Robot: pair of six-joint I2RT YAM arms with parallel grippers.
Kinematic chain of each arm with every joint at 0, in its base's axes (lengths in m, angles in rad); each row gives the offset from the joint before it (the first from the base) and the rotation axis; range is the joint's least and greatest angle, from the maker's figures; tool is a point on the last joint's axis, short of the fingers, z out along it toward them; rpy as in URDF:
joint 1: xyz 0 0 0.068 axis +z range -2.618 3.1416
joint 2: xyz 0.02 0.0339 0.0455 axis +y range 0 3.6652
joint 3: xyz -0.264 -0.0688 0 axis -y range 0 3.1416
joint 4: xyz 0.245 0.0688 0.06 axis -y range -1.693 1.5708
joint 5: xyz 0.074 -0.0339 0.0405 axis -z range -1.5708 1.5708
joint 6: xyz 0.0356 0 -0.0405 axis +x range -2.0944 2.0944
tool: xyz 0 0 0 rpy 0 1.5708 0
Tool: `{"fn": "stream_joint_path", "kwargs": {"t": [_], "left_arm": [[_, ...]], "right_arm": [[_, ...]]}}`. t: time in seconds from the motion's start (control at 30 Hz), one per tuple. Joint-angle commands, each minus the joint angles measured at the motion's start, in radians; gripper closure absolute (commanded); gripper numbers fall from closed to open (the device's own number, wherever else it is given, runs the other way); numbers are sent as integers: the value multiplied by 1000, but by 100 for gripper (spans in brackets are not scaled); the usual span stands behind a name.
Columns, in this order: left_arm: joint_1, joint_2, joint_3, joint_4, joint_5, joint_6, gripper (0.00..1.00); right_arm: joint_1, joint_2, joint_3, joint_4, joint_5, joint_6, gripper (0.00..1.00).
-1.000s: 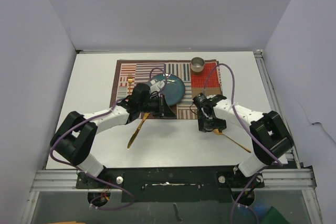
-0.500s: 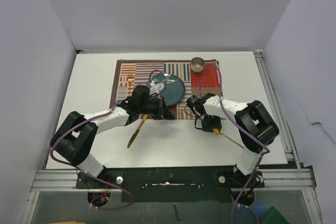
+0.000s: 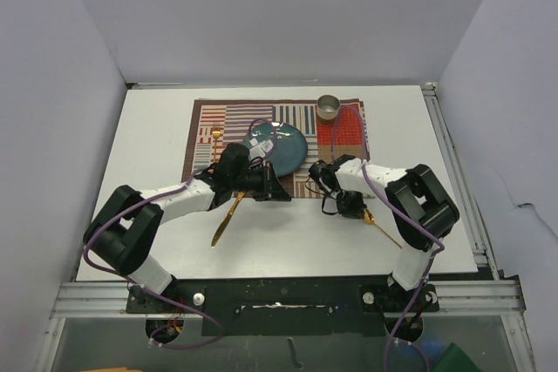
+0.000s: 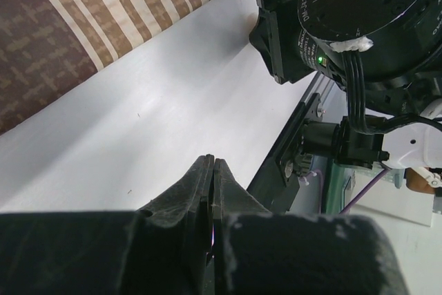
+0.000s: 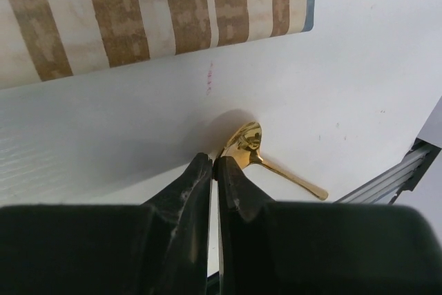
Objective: Set the dinner table for one person
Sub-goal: Pick up the spoon from the center of the board, then place the spoon on the napkin.
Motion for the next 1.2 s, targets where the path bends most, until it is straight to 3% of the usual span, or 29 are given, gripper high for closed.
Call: {"fn": "stream_joint_path", "kwargs": {"t": [0.0,0.33,0.7,0.97,1.13,1.17], "left_arm": [[-7,-36,4,69,10,0,100],[-7,-35,-6,78,11,-2,100],[-7,-26,-32,101,30,3,100],[-7,11,-45,135,50,-1,100],[-8,29,-47,162,62,-16,100],[-9,31,-45,163,63,-17,100]], "right_arm": [[9,10,75,6,-21,10,100],[-31,78,386,-82,-77,-109,100],[-197,316,760,-113,-167,-219,100],[-228,497,1103,-196,-226,-252,100],[-262,567,1206,-215,-278,-258,100],[-266,567,1196,-203,-282,-259,92]]}}
